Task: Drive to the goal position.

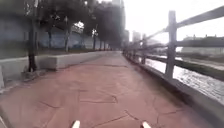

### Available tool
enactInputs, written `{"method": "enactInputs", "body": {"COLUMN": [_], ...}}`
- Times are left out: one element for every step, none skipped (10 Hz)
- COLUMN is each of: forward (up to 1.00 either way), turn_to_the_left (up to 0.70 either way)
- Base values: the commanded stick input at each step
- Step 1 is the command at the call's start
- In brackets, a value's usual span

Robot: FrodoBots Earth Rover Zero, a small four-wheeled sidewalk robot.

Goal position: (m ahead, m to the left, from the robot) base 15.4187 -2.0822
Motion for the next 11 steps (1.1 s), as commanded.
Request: {"method": "enactInputs", "body": {"forward": [0.70, 0.70, 0.70, 0.70, 0.70, 0.70, 0.70, 0.70, 0.70, 0.70, 0.70], "turn_to_the_left": [0.00, 0.00, 0.00, 0.00, 0.00, 0.00, 0.00, 0.00, 0.00, 0.00, 0.00]}}
